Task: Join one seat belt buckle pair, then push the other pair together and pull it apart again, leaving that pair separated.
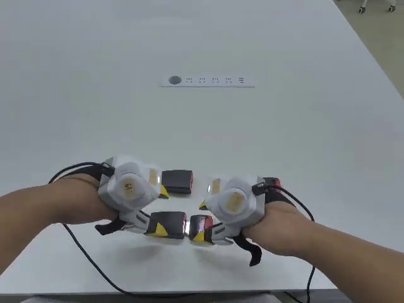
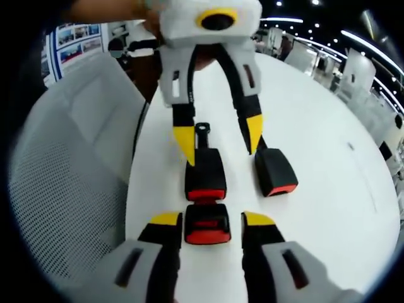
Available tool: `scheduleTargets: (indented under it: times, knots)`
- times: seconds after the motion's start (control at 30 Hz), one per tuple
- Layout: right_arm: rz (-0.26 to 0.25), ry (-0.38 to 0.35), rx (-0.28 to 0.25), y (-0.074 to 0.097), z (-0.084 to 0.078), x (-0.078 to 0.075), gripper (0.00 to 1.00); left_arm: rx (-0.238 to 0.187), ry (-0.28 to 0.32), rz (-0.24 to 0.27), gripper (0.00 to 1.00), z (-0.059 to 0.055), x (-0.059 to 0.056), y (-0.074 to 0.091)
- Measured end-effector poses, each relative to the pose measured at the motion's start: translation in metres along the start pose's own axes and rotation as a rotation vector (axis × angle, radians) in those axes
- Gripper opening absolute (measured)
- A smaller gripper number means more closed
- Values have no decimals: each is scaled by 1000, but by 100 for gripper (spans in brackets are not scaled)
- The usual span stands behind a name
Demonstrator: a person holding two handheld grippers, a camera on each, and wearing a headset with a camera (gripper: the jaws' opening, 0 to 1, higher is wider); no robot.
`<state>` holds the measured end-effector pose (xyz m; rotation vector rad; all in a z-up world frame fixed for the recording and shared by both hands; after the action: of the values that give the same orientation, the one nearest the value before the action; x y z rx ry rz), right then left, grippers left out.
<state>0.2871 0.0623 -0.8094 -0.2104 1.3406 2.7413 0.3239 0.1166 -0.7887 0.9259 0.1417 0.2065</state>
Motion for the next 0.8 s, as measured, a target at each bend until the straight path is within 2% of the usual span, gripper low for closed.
scheduleTargets:
  times: [0.03, 0.13, 0.3, 0.37, 0.47, 0.53, 0.8]
  knots:
    - [-7, 0, -5, 4, 1, -3, 37, -27, 18, 3, 40, 6, 6, 4]
    - [-24, 3, -9, 11, -2, -13, 36, -26, 2, 12, 43, 11, 17, 5]
    - [-60, -18, 32, 23, -32, -40, 37, -13, -46, 16, 47, 18, 33, -5]
    - [-70, -20, 48, 28, -43, -47, 37, 5, -64, 24, 49, 16, 41, -10]
    - [-78, -36, 96, 39, -70, -58, 40, 31, -90, 22, 52, 12, 50, -17]
    - [-79, -34, 118, 47, -86, -64, 41, 45, -81, 9, 53, 9, 54, -23]
    - [-87, -70, 175, 77, -139, -81, 45, 109, -69, -44, 52, -3, 61, -40]
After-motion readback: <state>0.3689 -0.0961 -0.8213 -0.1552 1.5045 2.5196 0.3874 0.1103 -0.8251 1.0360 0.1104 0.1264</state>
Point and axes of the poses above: the centre of the closed fingertips' face, and the gripper's own axes: y roughly backward along the fingers, x roughly to its left, z roughly out of its top, the point moved 1 cm from there along y, roughly backward along the fingers, and after that the axes turned 11 degrees about y, right-handed, at the moved point
